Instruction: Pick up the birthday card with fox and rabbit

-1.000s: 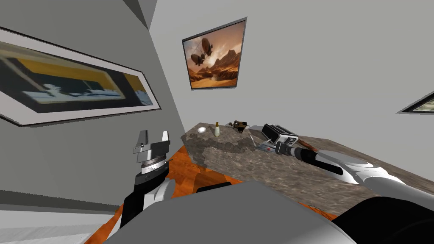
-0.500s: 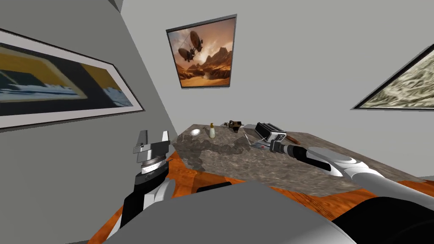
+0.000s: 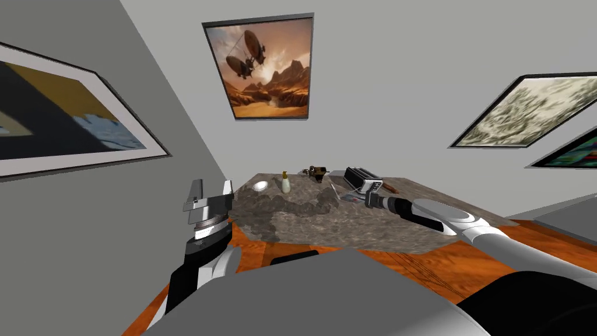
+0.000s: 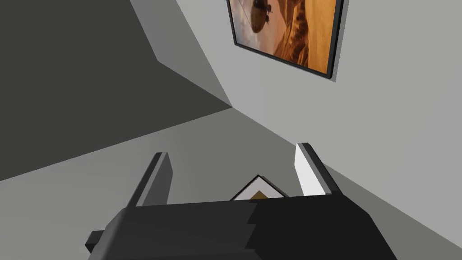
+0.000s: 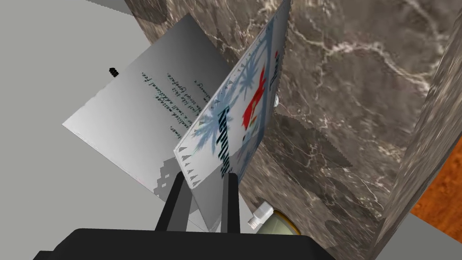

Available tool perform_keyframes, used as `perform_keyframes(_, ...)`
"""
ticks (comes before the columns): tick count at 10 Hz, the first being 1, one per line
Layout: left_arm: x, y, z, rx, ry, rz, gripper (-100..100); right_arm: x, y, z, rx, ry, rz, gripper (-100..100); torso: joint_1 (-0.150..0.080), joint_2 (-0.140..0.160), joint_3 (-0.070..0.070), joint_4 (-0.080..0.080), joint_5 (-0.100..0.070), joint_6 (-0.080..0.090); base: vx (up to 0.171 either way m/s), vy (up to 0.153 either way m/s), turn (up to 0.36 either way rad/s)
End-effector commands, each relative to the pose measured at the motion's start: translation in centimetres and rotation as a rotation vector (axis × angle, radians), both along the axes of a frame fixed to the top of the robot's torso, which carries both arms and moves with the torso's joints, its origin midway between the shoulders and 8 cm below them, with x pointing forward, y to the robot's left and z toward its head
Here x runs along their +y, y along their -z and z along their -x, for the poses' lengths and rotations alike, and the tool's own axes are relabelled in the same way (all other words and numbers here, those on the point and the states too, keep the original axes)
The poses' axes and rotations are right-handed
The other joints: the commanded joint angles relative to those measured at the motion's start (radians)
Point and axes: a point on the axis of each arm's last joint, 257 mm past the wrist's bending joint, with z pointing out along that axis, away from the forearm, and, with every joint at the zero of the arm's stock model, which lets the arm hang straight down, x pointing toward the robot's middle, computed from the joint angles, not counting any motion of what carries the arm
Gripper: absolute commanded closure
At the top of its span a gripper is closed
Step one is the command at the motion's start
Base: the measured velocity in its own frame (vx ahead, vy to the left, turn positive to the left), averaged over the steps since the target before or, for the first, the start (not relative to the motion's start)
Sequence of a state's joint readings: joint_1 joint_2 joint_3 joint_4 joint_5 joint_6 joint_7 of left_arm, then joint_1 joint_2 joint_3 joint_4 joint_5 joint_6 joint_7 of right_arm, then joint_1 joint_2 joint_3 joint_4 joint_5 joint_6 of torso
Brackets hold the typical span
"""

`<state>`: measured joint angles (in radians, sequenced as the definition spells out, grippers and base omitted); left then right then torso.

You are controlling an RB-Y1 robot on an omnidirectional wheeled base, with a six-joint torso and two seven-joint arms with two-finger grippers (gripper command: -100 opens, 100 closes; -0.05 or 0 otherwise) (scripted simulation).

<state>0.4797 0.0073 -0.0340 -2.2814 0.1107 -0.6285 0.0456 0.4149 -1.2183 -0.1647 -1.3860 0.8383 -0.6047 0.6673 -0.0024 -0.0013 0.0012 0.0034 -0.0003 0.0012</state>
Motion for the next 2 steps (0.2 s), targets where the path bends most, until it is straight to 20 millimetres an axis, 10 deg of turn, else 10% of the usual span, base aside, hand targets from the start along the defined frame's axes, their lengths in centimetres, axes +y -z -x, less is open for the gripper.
perform_keyframes(1,0.0,0.0,0.0,0.0,0.0,0.0,0,0.0,0.0,0.0,0.0,0.0,0.0,100,0.0,0.0,0.0,0.0,0.0,0.0,0.025,0.003,0.001)
perform_keyframes(2,0.0,0.0,0.0,0.0,0.0,0.0,0,0.1,0.0,-0.02,0.0,-0.002,0.0,0,0.0,0.002,0.001,0.0,0.0,0.0,0.005,0.0,0.003)
